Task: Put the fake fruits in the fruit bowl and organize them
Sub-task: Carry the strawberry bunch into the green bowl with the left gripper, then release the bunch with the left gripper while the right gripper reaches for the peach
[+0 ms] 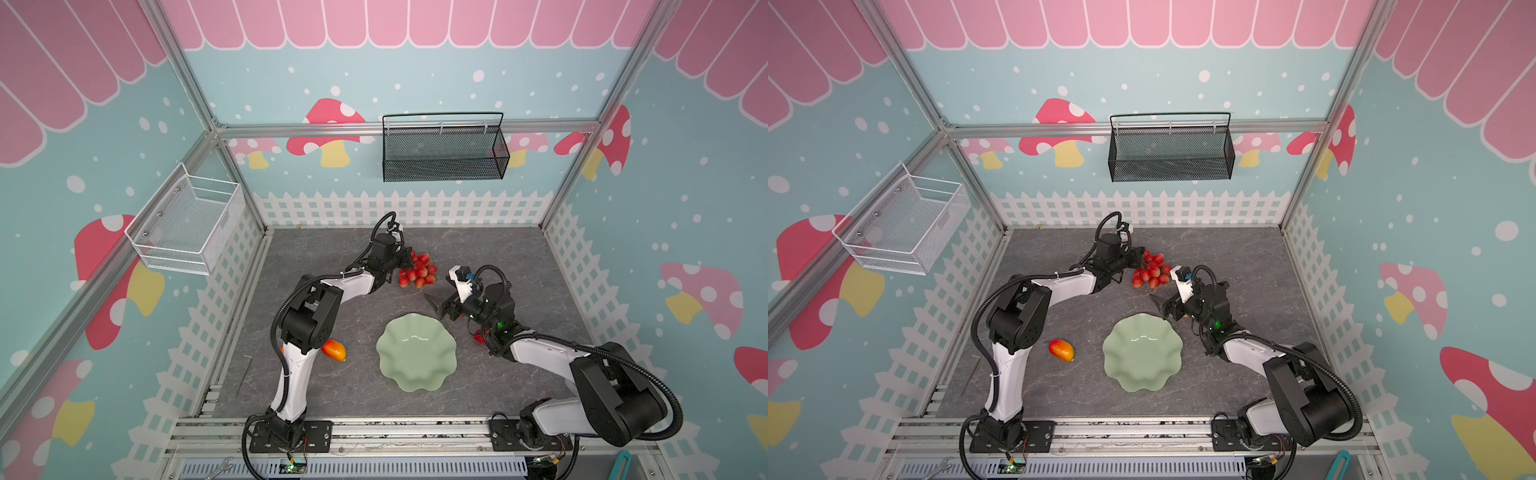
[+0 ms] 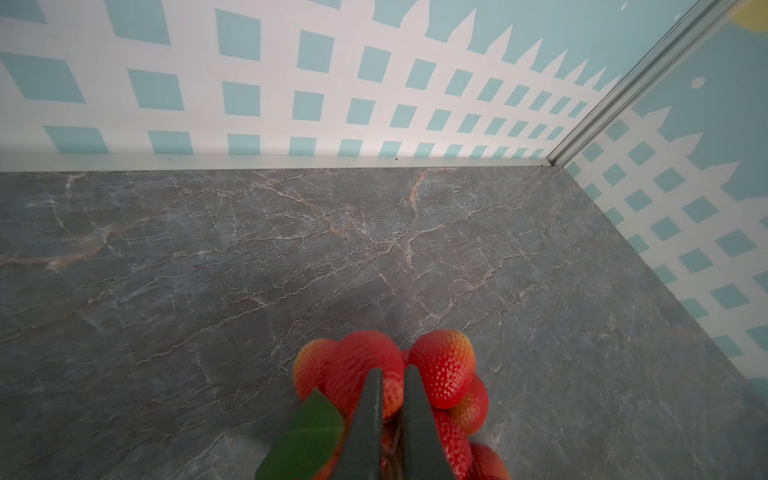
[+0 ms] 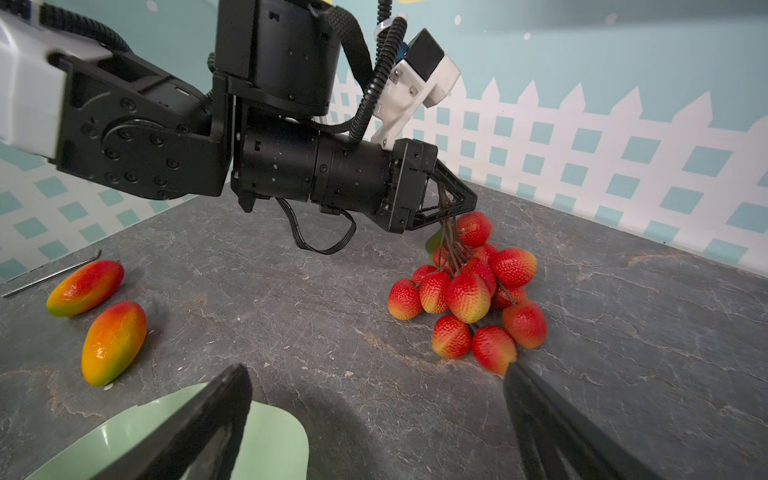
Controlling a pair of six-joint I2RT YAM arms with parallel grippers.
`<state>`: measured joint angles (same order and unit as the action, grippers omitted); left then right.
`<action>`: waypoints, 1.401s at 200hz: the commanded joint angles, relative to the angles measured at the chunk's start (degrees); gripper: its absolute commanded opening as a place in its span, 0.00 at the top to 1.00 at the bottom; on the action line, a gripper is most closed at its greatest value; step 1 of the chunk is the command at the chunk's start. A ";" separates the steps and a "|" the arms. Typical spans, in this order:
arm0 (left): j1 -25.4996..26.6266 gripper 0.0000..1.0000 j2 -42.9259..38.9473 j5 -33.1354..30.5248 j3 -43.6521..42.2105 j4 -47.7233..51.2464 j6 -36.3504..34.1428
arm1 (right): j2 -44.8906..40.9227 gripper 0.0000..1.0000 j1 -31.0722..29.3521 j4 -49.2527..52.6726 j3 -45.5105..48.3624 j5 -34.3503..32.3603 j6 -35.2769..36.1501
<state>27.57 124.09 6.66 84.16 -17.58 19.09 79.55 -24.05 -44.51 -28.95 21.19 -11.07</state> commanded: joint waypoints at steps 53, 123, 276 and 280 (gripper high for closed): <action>0.45 1.00 -17.73 -4.63 -12.92 -8.57 -1.93 | -3.43 0.02 -0.03 0.44 0.94 -2.81 0.44; 7.59 1.00 -45.03 -8.59 -31.91 0.81 -0.41 | -14.10 0.02 0.02 15.89 2.21 -3.26 -1.86; 31.31 1.00 -53.45 -21.31 -57.65 -13.16 4.04 | -44.61 0.02 -1.79 23.01 22.73 11.73 -8.22; 31.38 1.00 -53.01 -21.21 -57.54 -13.09 4.04 | -45.27 0.02 -1.79 22.99 23.30 11.70 -8.31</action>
<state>58.63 69.19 -12.64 26.87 -25.47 22.55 37.95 -25.56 -20.62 -8.45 32.29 -19.97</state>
